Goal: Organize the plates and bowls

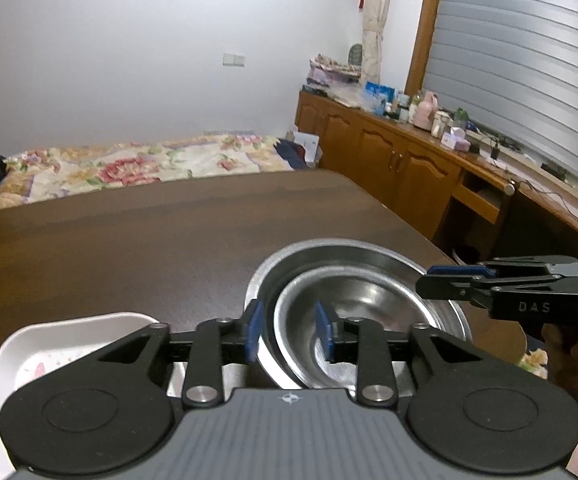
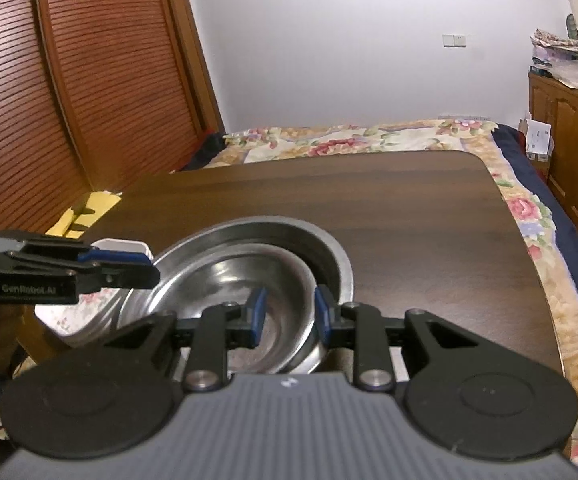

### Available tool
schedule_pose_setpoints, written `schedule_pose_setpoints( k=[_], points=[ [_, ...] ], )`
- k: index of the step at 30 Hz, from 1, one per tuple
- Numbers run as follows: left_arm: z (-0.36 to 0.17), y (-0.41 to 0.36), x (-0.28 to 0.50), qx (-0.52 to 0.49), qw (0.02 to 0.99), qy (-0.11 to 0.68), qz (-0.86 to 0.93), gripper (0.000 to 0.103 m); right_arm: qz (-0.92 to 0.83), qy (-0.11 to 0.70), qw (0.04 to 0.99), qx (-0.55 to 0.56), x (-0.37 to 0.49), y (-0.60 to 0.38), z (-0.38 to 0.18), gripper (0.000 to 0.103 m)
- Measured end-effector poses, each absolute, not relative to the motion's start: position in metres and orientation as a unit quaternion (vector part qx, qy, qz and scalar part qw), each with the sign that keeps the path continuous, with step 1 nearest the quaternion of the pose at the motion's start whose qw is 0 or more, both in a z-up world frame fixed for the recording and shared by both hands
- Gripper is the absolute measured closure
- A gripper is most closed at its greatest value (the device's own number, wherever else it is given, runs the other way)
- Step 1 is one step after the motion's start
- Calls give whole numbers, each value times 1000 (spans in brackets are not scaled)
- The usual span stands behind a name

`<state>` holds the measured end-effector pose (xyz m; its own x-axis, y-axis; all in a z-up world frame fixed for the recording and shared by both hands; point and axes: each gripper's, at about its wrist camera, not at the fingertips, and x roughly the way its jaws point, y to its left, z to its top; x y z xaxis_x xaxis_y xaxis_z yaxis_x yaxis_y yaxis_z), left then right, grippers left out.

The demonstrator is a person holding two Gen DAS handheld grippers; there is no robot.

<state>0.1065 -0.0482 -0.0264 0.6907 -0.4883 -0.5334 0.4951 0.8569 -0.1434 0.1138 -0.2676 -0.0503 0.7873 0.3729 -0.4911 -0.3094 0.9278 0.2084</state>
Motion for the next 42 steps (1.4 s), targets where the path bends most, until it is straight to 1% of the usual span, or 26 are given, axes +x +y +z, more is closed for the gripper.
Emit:
schedule_pose_setpoints(
  k=[1, 4, 5, 6, 7, 8, 10, 12, 13, 19, 22, 24, 26, 34, 38, 42],
  points=[
    [-26, -49, 107, 6, 921, 284, -265, 64, 178, 268, 945, 60, 113, -269, -50, 74],
    [-26, -51, 104, 9, 930, 265, -253, 52, 174, 257, 948, 70, 112, -274, -51, 74],
    [-26, -52, 104, 10, 933, 259, -248, 44, 170, 252, 950, 72, 112, -275, -51, 72],
    [-28, -53, 103, 11, 937, 253, -241, 38, 164, 243, 954, 64, 111, -274, -52, 65],
    [-29, -54, 103, 10, 939, 249, -237, 36, 156, 230, 959, 51, 109, -273, -53, 62],
    [-31, -54, 103, 9, 941, 246, -233, 35, 148, 220, 963, 43, 108, -272, -55, 55],
    [-35, -56, 104, 4, 942, 245, -227, 35, 143, 209, 967, 40, 108, -273, -59, 50],
    [-41, -60, 103, 3, 943, 247, -224, 35, 139, 197, 970, 43, 109, -274, -64, 46],
    [-43, -62, 102, 5, 943, 247, -223, 35, 135, 190, 971, 45, 109, -274, -67, 45],
    [-47, -69, 95, 8, 947, 243, -211, 36, 142, 177, 970, 88, 118, -275, -81, 45],
    [-48, -69, 95, 6, 948, 245, -204, 39, 142, 171, 970, 101, 120, -273, -87, 45],
    [-49, -70, 94, 4, 949, 245, -200, 43, 143, 170, 970, 104, 119, -272, -90, 45],
    [-50, -73, 94, 5, 948, 247, -199, 44, 146, 170, 968, 110, 118, -272, -92, 45],
    [-53, -79, 94, 12, 951, 245, -191, 44, 150, 166, 967, 126, 115, -272, -97, 45],
    [-58, -77, 94, 10, 949, 253, -191, 46, 150, 164, 967, 123, 114, -268, -93, 45],
    [-61, -76, 94, 10, 947, 258, -193, 47, 148, 165, 968, 121, 114, -264, -93, 43]
  ],
)
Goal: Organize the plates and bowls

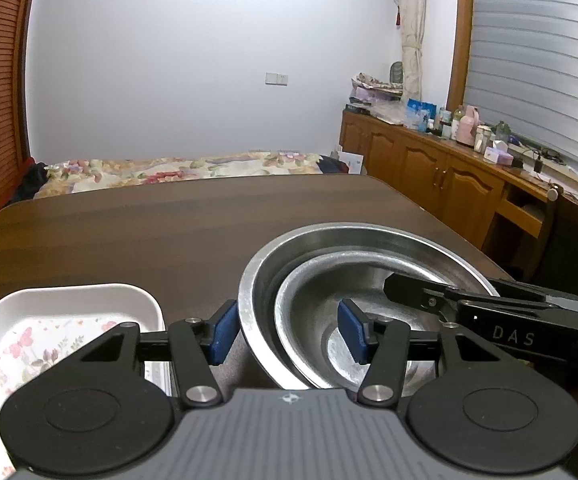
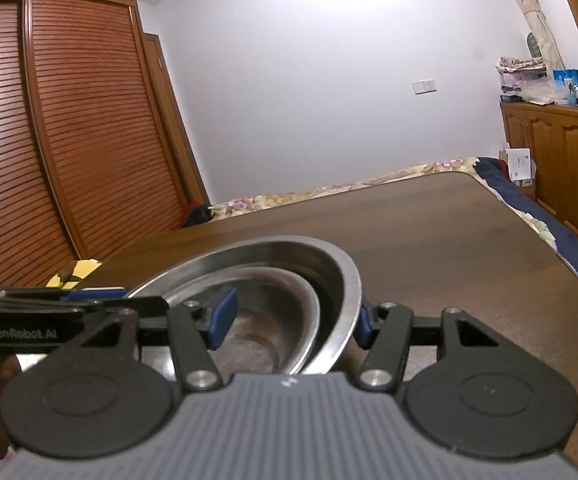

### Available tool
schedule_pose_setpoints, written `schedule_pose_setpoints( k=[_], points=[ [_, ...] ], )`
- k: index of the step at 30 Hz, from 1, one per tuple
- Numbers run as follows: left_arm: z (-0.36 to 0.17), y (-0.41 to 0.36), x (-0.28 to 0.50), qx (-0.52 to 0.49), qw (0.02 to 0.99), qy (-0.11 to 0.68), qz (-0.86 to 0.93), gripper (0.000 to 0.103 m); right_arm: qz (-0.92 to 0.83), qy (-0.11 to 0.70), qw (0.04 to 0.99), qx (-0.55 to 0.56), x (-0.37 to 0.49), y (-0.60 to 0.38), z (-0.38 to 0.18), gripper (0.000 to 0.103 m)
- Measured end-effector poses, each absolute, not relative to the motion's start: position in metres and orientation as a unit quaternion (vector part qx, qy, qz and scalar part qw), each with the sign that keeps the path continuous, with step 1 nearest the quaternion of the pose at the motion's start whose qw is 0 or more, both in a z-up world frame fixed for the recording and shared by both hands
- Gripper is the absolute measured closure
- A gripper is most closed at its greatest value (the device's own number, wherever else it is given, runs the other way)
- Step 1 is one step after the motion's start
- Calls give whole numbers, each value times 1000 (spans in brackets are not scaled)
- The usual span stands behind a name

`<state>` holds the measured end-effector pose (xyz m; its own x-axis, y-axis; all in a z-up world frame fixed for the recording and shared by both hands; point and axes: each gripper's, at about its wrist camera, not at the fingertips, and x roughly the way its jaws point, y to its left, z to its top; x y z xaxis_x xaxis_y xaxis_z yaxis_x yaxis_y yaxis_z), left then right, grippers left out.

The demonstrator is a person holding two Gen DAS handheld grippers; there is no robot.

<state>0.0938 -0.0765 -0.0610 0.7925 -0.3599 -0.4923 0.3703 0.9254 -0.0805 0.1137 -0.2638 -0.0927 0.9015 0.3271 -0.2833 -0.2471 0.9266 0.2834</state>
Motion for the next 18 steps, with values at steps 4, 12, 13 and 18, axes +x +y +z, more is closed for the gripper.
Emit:
schedule_pose_setpoints(
  k=[4, 12, 13, 18],
  points=[
    [-63, -77, 94, 8, 945, 262, -193, 48, 151, 168, 966, 123, 115, -262, -94, 43],
    [-67, -80, 92, 10, 948, 259, -183, 55, 151, 168, 967, 115, 114, -257, -95, 43],
    [-67, -81, 92, 11, 949, 258, -182, 55, 150, 168, 968, 114, 114, -257, -95, 43],
    [-64, -78, 92, 7, 949, 261, -178, 58, 149, 164, 968, 117, 113, -258, -96, 46]
  ],
)
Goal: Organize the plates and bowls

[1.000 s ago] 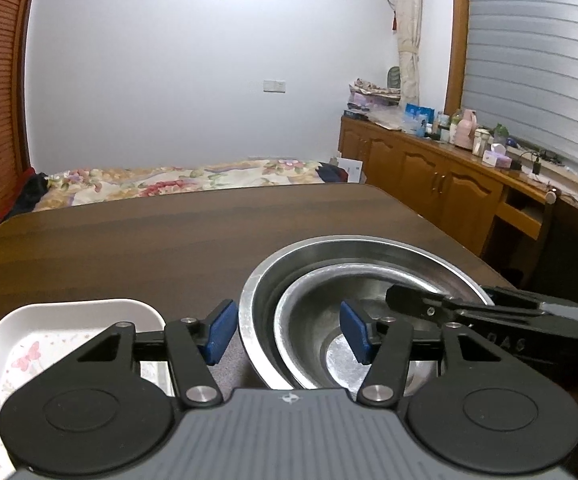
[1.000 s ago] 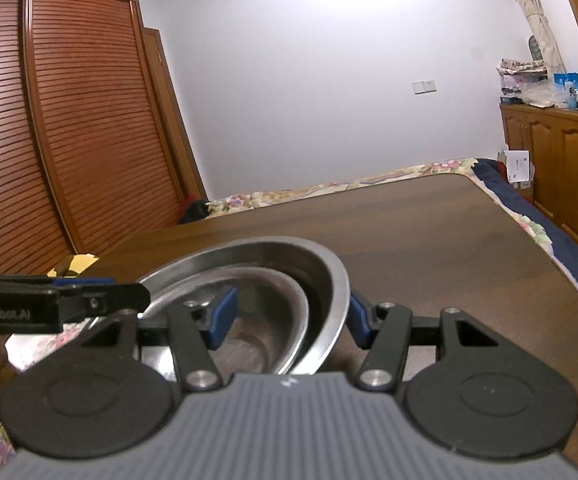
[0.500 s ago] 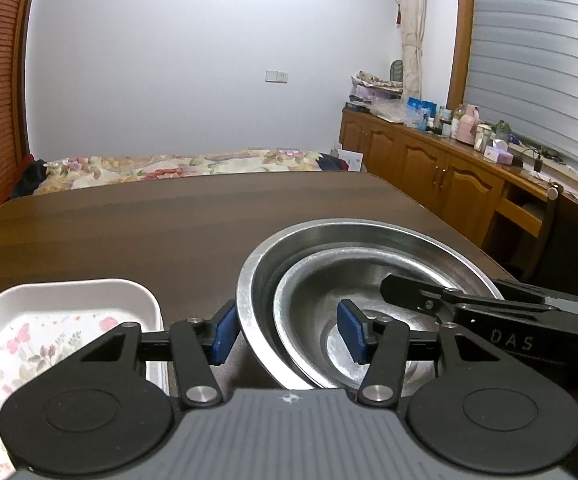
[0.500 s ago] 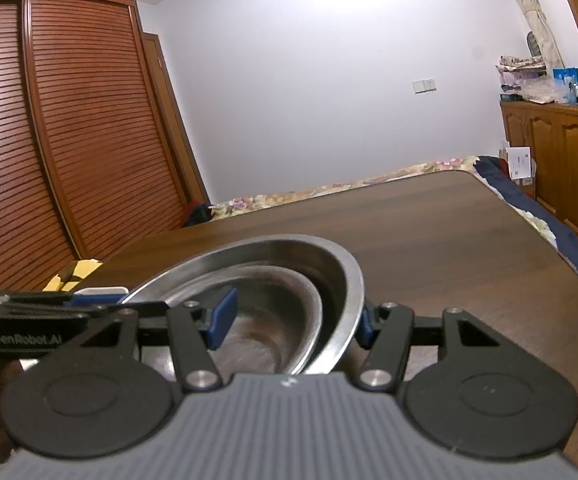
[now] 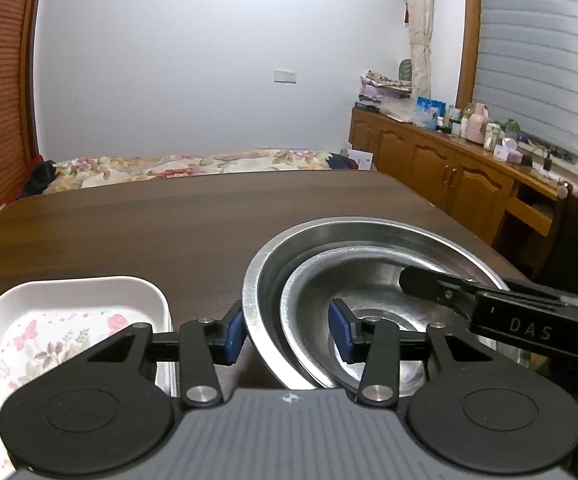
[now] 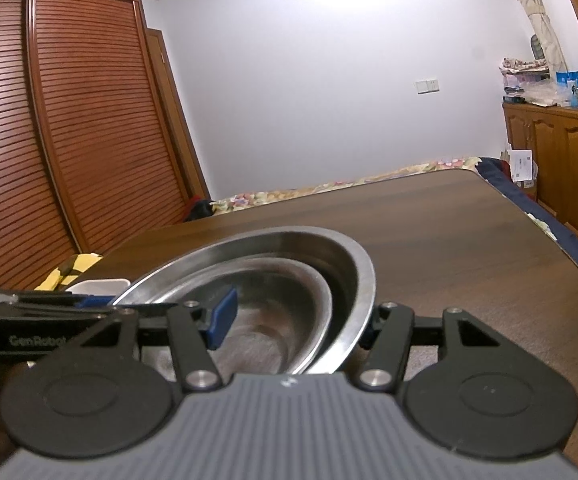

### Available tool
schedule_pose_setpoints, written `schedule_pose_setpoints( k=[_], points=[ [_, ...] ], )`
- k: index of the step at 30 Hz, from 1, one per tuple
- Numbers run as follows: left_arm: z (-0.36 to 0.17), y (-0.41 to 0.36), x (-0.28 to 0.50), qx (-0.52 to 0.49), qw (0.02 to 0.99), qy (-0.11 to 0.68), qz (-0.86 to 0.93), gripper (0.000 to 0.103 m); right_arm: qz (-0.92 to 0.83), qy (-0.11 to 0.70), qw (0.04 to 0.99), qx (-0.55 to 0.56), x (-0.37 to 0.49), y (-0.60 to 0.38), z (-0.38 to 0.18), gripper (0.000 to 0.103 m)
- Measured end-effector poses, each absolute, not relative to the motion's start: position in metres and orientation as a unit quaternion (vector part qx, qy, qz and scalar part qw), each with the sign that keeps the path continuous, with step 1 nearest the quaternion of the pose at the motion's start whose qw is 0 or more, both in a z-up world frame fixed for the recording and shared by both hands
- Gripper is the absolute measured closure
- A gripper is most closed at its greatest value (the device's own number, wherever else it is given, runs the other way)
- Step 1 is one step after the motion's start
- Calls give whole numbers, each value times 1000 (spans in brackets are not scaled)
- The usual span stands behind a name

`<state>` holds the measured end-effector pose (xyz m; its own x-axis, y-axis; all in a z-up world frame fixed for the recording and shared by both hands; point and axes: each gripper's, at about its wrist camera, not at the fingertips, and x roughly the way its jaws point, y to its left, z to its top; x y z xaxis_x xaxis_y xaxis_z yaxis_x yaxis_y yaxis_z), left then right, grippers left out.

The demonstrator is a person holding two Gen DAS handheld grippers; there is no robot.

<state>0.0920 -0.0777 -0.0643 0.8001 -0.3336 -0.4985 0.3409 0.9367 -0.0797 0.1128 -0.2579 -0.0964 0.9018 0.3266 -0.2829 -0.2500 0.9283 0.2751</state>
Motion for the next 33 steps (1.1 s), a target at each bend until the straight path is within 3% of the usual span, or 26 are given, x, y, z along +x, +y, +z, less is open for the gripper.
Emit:
schedule_pose_setpoints(
  k=[6, 19, 21, 25, 33],
  points=[
    [-55, -78, 90, 4, 950, 259, -176, 58, 148, 154, 967, 141, 110, -265, -96, 55],
    [-45, -65, 90, -13, 949, 270, -159, 58, 133, 155, 971, 125, 106, -253, -76, 55],
    [-44, -62, 90, -18, 949, 271, -159, 59, 124, 166, 971, 123, 109, -251, -78, 64],
    [-41, -62, 87, -13, 952, 263, -158, 62, 124, 197, 960, 158, 120, -255, -88, 70],
    [-30, -54, 82, -24, 956, 249, -154, 62, 121, 197, 955, 186, 121, -257, -85, 70]
  ],
)
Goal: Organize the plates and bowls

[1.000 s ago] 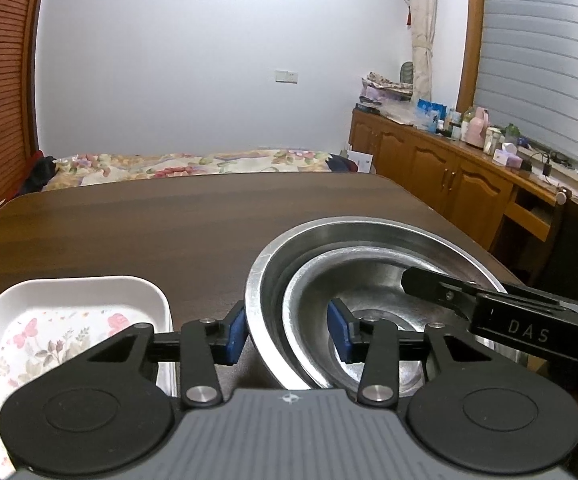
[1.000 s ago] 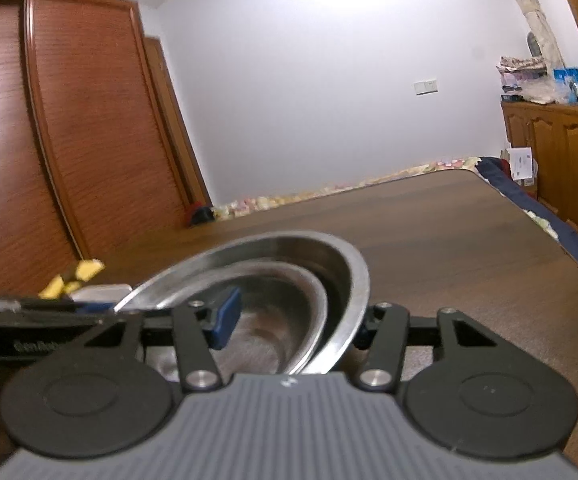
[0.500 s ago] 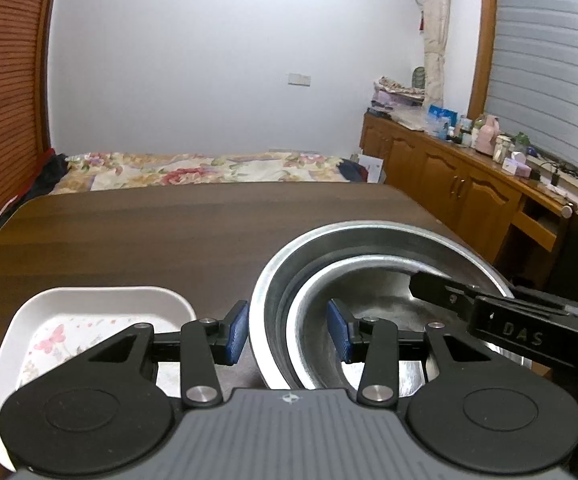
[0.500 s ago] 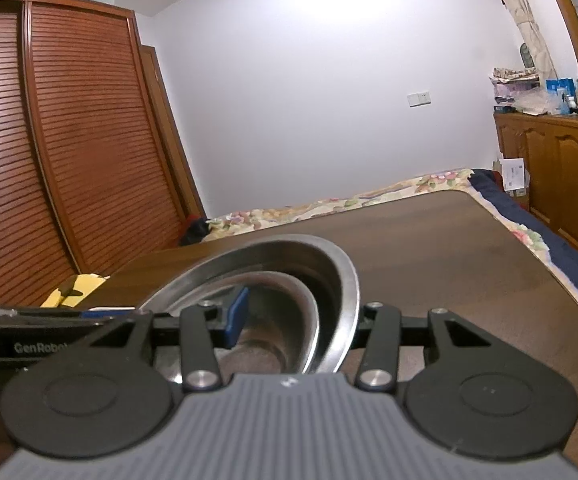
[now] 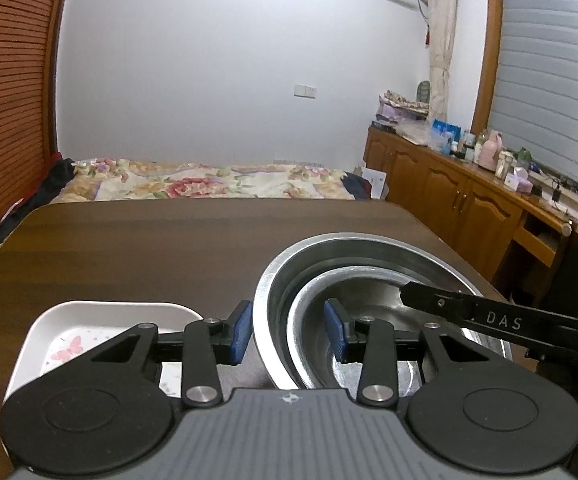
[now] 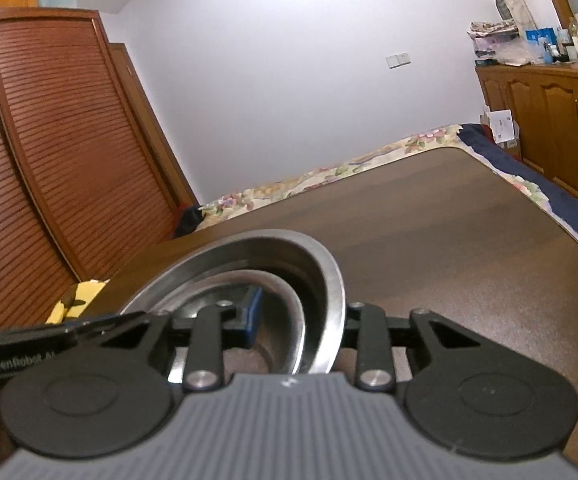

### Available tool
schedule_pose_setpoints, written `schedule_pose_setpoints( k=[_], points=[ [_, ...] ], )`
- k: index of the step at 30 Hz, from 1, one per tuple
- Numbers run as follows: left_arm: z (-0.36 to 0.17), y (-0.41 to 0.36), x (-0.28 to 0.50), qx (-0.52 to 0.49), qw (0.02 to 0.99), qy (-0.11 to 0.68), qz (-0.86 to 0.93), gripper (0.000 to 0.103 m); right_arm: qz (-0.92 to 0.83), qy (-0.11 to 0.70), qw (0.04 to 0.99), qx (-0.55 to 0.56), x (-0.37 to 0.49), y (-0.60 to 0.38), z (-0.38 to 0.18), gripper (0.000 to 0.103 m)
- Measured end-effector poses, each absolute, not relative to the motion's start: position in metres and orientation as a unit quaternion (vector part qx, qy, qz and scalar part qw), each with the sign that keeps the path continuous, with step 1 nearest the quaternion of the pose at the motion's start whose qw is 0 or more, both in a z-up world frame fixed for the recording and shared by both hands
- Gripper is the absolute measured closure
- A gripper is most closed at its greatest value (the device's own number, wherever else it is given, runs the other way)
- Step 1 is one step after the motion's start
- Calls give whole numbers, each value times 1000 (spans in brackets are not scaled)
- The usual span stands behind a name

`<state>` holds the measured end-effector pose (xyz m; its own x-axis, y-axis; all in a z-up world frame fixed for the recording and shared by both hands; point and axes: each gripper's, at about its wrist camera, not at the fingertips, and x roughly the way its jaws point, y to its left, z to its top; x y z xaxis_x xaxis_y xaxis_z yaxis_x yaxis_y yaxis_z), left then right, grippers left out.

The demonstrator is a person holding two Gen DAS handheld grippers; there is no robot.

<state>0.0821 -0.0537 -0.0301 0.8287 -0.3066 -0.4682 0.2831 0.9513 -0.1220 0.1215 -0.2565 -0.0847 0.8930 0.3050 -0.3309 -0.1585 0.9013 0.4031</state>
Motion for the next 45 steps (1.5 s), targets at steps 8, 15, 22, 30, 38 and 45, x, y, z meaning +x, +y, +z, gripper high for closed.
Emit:
schedule_pose_setpoints(
  k=[8, 15, 22, 30, 38, 45],
  points=[
    [-22, -33, 78, -35, 960, 240, -142, 62, 134, 196, 953, 190, 122, -243, -78, 70],
    [-20, 2, 73, -45, 963, 239, -119, 62, 153, 197, 951, 183, 124, -224, -70, 70],
    [-19, 34, 63, -55, 966, 236, -87, 62, 187, 208, 945, 167, 126, -194, -68, 70],
    [-21, 52, 58, -70, 967, 236, -68, 62, 218, 221, 939, 151, 127, -170, -64, 70],
    [-25, 73, 60, -83, 966, 239, -42, 62, 235, 230, 935, 135, 129, -152, -60, 70],
    [-33, 77, 64, -87, 964, 248, -35, 62, 246, 237, 932, 118, 135, -136, -63, 70]
  ],
)
